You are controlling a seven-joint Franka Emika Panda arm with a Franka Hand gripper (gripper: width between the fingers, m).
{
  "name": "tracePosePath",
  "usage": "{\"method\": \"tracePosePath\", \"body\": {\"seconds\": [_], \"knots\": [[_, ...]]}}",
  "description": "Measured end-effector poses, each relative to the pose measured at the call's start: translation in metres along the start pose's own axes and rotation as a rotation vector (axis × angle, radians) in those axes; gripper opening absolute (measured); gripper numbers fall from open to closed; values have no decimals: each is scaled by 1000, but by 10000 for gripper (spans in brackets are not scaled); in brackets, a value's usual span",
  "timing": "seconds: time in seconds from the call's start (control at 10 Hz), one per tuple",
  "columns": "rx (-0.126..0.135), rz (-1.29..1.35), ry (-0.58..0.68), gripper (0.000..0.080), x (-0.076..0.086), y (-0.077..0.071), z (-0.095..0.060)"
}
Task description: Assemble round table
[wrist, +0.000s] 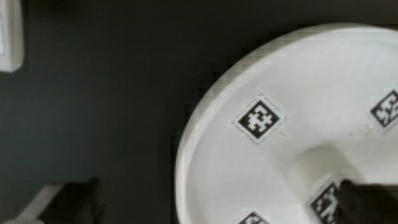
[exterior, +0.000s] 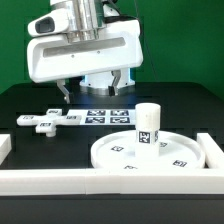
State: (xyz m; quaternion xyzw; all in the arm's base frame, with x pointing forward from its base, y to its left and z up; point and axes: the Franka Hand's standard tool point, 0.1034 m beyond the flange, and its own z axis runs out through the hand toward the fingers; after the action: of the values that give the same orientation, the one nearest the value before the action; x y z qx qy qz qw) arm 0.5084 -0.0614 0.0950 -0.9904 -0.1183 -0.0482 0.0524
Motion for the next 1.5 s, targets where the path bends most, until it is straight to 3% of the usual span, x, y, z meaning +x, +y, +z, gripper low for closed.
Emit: {"method": "tracePosePath", "body": {"seconds": [0.1,0.2,0.3,0.7,0.8,0.9,1.2,1.5], "knots": [[-7,-124,-10,649,-3,5,0],[9,-174,-24,649,-9,13,0],[7,-217,-26,649,-10,16,-1],[5,-511,-35,649,-16,21,0],[-6,-528,-36,649,-23,25,0],[-36,-522,-24,649,-33,34,-1],[-32,-467,-39,649,-58,62,0],[-31,-467,-40,649,-58,61,1]]}}
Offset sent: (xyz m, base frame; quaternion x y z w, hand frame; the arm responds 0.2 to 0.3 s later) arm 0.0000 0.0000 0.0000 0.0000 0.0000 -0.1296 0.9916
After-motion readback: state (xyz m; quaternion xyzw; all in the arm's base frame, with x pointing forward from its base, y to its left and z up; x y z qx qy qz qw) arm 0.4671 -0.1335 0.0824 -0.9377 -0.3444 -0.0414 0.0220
